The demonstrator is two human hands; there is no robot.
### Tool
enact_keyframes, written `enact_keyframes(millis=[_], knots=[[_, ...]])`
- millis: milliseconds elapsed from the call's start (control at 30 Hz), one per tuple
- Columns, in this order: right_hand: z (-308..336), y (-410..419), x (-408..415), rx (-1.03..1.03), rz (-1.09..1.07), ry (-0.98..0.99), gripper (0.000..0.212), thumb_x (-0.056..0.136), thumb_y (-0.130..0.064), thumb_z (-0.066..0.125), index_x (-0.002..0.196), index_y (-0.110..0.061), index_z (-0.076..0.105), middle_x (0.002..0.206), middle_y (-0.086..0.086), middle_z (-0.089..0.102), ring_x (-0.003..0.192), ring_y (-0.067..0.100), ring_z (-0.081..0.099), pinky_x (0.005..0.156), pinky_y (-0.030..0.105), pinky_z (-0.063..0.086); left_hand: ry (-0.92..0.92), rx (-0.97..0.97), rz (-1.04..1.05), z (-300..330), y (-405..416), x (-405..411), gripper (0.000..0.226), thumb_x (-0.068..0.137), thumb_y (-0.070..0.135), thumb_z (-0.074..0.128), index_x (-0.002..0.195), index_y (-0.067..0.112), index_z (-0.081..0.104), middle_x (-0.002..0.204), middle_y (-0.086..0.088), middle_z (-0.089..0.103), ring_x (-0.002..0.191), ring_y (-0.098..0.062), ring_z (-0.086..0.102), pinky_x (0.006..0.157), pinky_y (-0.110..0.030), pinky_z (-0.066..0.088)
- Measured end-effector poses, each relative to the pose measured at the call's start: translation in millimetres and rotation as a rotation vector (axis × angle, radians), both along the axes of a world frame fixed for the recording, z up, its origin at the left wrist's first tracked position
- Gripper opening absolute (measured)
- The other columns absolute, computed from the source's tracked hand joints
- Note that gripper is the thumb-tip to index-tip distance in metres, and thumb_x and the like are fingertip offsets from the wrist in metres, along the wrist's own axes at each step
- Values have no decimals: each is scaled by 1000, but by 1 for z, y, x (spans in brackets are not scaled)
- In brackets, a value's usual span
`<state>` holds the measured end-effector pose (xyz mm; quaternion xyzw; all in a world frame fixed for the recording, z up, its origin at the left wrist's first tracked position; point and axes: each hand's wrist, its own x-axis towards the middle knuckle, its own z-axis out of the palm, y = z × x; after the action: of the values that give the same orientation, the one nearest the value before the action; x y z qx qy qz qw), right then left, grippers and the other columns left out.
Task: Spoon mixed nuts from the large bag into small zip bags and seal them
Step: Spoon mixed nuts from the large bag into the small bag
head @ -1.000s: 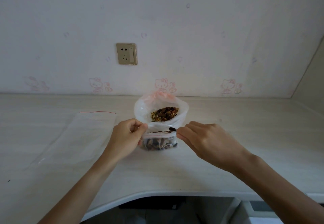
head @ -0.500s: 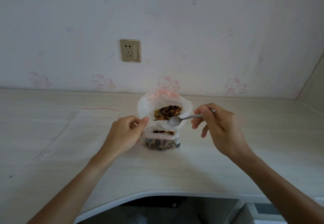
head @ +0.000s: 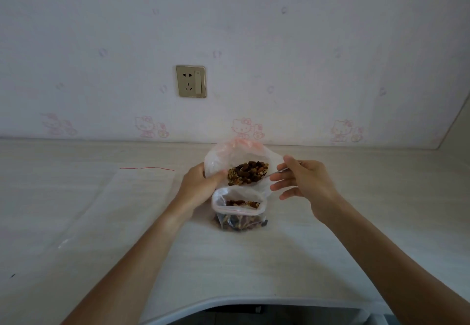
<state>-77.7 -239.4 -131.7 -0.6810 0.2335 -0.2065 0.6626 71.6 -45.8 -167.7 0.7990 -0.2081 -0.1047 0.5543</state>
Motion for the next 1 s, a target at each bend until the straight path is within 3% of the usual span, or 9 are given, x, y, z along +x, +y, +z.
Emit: enact_keyframes(millis=[67,233,633,1000], knots=[[-2,-2,2,-14,32,26,35,107,-27,54,101,3,70,83,17,78,72,33,77,53,37,62,-49,-22,-16,-7,1,0,10,95,30,74,104,29,73,92,6,80,88,-16,77,84,-39,63],[-8,6,14,-21,7,-12,32,106,-22,56,95,4,71,80,18,78,69,33,77,49,34,60,-101,-37,-14,-10,0,0,19,94,20,75,113,19,72,101,2,78,91,-17,75,88,-48,61],[-14,12,31,-52,-94,-22,31,104,-22,60,89,2,72,75,15,77,65,32,77,52,33,62,-71,-91,9,-8,-2,-1,9,94,20,70,101,19,74,94,-4,78,89,-25,75,85,-53,60],[-20,21,47,-39,-107,-32,29,105,-18,58,92,5,72,74,14,78,60,32,74,46,31,57,0,-133,-64,-7,-7,-4,12,102,24,62,106,19,72,98,-8,78,95,-29,75,91,-54,59]])
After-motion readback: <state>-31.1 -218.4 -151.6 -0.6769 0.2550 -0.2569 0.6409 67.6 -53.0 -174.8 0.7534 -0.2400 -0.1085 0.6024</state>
